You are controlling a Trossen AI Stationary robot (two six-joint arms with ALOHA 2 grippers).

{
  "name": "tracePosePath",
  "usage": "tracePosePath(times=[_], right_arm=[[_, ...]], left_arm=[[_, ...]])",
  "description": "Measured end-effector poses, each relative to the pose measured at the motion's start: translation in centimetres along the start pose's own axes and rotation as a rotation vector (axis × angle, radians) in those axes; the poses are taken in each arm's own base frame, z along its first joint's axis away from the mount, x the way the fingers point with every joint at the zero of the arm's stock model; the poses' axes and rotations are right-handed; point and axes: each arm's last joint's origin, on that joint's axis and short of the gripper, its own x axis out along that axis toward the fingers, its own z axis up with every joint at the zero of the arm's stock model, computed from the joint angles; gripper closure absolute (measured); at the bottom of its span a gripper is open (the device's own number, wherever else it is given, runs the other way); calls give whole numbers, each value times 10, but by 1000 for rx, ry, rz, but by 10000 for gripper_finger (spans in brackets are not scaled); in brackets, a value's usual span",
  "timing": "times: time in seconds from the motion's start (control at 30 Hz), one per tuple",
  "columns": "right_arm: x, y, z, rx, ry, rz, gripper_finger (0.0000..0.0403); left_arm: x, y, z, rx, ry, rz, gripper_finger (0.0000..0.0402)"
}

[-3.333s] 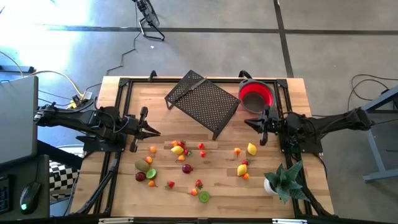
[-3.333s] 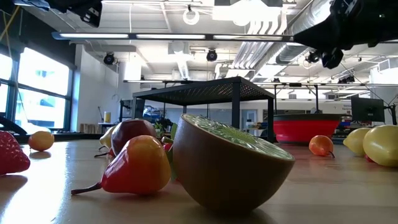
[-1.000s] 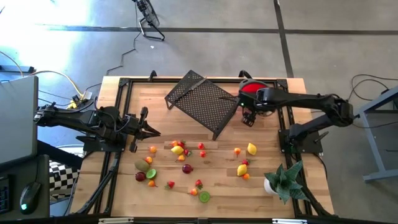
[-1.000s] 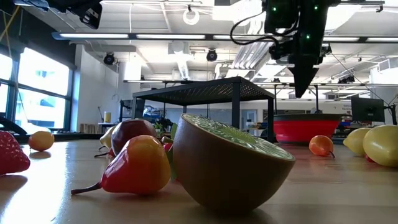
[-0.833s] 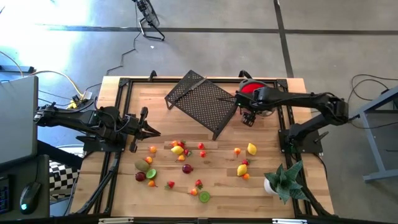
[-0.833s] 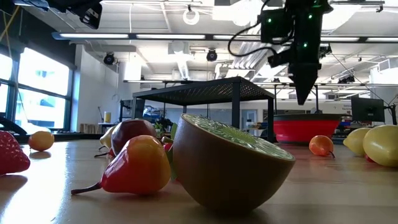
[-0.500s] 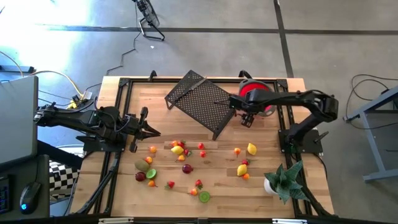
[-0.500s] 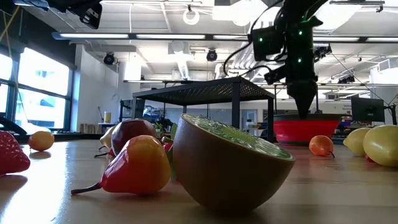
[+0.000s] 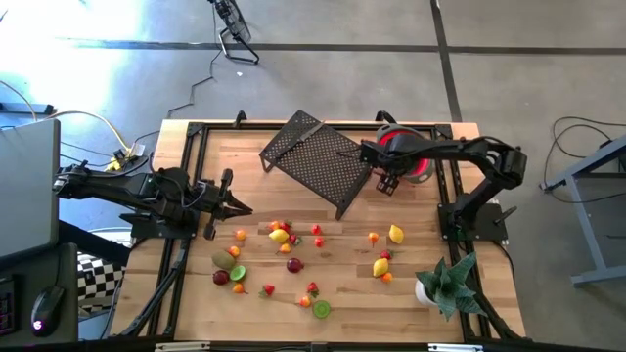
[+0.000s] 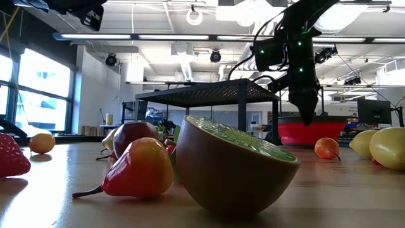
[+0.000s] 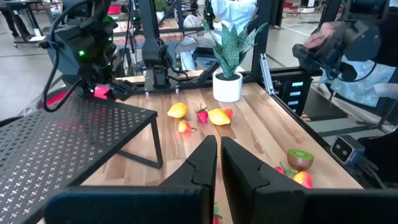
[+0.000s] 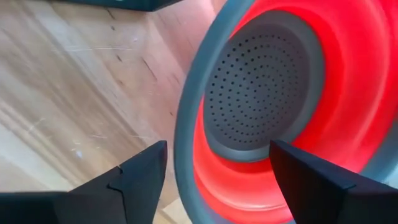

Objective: Pick & Place Fruit
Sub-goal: Put the strainer bowl on the shelf

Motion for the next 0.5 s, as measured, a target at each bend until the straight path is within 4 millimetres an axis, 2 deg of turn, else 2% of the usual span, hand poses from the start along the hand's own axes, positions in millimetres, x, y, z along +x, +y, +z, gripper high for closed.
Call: tracePosePath(times=[0.5], right_arm=[[1, 0, 1, 6, 0, 44, 292]], left_arm=[[0, 0, 0, 0, -1, 0, 382]])
